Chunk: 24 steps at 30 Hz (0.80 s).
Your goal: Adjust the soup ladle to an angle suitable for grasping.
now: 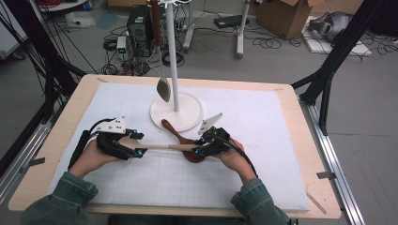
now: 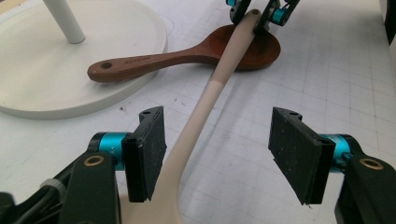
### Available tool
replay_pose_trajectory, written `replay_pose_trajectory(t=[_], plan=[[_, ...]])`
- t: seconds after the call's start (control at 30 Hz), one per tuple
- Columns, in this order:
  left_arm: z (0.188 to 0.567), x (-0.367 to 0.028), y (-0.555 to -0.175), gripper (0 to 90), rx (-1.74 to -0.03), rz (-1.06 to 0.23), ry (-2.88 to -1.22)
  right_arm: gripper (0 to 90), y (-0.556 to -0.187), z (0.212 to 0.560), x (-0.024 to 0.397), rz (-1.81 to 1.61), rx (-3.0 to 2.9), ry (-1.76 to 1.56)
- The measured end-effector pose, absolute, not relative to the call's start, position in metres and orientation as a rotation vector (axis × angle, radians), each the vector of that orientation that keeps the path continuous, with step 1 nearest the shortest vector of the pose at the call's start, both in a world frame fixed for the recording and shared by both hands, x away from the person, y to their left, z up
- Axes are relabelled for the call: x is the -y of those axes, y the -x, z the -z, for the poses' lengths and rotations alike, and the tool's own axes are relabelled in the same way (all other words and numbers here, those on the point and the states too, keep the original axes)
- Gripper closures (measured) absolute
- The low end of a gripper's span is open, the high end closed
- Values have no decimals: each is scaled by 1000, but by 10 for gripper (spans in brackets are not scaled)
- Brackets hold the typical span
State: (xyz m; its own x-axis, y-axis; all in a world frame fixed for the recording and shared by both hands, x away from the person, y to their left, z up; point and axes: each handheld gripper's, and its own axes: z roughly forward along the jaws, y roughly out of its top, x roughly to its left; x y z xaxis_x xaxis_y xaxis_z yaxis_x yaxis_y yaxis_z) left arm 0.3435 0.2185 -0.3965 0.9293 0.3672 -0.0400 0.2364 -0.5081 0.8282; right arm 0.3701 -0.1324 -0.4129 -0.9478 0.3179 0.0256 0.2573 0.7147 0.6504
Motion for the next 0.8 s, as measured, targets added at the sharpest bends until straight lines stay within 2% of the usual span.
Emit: replay_pose_trajectory(t=[0.27, 0.8], plan=[[398, -216, -346, 375, -424, -171, -2139, 627, -371, 414, 134, -1057, -2810, -492], [397, -214, -347, 379, -422, -180, -2140, 452, -364, 403, 152, -1194, -2736, -596]])
